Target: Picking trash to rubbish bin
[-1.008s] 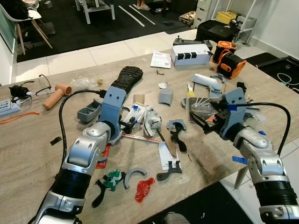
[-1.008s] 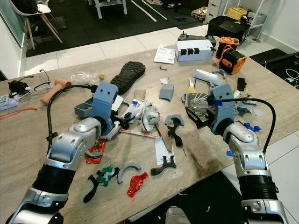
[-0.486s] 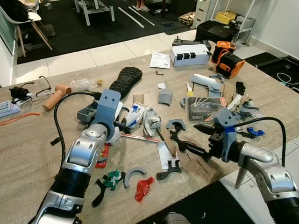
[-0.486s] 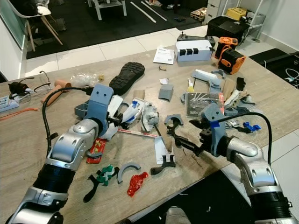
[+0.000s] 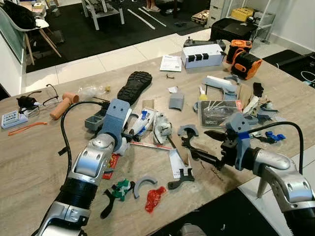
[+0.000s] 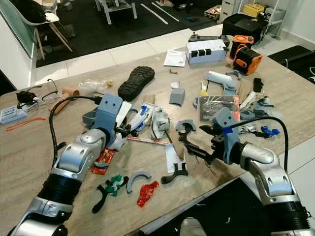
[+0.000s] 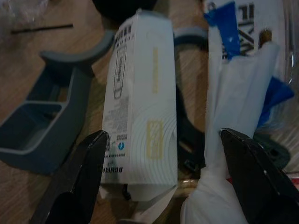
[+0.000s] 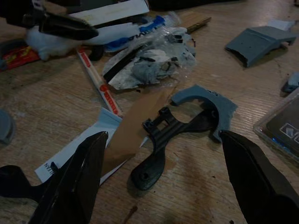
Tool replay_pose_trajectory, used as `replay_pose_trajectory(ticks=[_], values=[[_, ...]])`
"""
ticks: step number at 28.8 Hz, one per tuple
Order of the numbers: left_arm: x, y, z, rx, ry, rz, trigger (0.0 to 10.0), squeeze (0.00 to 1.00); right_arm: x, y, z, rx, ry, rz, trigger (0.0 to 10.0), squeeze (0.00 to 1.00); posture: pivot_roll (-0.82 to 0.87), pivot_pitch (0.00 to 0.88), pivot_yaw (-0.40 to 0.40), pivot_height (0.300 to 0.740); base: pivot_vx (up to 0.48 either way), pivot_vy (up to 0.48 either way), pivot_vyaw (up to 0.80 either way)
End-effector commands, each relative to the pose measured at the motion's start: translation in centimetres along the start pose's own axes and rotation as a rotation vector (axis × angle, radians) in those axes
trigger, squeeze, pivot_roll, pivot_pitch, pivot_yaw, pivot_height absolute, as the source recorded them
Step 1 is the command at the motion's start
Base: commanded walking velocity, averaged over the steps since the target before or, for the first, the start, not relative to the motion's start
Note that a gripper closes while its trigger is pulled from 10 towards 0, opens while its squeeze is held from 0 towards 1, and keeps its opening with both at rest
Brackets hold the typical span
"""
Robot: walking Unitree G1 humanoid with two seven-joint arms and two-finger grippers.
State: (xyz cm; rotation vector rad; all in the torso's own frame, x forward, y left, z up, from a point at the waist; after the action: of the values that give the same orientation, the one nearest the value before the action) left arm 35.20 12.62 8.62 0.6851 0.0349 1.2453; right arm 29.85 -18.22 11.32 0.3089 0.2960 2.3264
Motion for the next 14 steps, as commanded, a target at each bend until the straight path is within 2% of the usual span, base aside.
replay_pose_trajectory(ticks=[1, 5, 14], values=[[0.3, -0.2, -1.8, 0.069, -0.023, 0.011, 10.0, 0.00, -0.5, 0.0, -0.2, 0.008, -0.003, -0.024, 10.0, 0.00, -0.10, 0.000, 0.075, 0.740, 0.000, 0.000, 0.00], [0.2, -0.3, -2.6, 0.103, -0.011, 0.006, 10.0, 0.00, -0.9, 0.1, -0.2, 0.005, -0.011, -0.048, 10.0, 0.00, -0.11, 0.000, 0.077, 0.740, 0.000, 0.000, 0.00], [-0.8, -0.7, -4.4, 0.187, 0.117, -0.080, 10.0, 0.00, -1.9, 0.1, -0.3, 0.000, -0.026, -0.106, 10.0, 0.00, -0.10, 0.000, 0.079, 0.740, 0.000, 0.000, 0.00]])
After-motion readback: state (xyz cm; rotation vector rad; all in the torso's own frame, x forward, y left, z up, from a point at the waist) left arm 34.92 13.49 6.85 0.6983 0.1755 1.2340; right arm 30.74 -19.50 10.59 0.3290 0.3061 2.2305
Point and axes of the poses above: a point about 5 cm out from each wrist's last joint towards the gripper, its own y axis pointing back from the gripper into the wrist, its own z axis along the axis of the wrist's last joint, x = y × z, the point moved 4 cm from there along -y, pointing out of the wrist towards the gripper, and after that the axes turned 11 degrees about -y, right-handed, at the moved point
